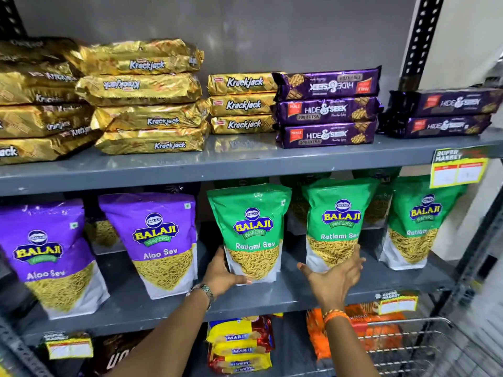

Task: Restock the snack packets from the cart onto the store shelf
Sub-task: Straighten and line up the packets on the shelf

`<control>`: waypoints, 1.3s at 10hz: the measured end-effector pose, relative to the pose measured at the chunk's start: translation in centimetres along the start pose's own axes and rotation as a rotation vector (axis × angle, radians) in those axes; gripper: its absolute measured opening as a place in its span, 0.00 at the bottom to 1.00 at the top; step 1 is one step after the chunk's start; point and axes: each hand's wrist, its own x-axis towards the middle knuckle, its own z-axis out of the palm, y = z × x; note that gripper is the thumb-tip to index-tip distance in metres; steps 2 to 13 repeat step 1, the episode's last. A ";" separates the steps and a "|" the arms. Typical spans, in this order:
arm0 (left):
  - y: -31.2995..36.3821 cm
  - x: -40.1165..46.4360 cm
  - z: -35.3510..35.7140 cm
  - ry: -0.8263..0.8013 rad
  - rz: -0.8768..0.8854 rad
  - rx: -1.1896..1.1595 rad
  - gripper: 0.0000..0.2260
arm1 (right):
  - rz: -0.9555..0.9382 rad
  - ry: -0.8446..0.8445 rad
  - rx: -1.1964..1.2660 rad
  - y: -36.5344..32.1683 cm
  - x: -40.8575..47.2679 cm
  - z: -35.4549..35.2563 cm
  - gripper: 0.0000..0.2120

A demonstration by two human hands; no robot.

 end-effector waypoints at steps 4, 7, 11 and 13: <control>0.3 -0.6 0.3 0.007 -0.035 0.007 0.47 | -0.029 0.034 0.010 -1.0 -1.6 0.2 0.67; 0.3 -0.6 0.3 0.007 -0.035 0.007 0.47 | -0.029 0.034 0.010 -1.0 -1.6 0.2 0.67; 0.3 -0.6 0.3 0.007 -0.035 0.007 0.47 | -0.029 0.034 0.010 -1.0 -1.6 0.2 0.67; 0.3 -0.6 0.3 0.007 -0.035 0.007 0.47 | -0.029 0.034 0.010 -1.0 -1.6 0.2 0.67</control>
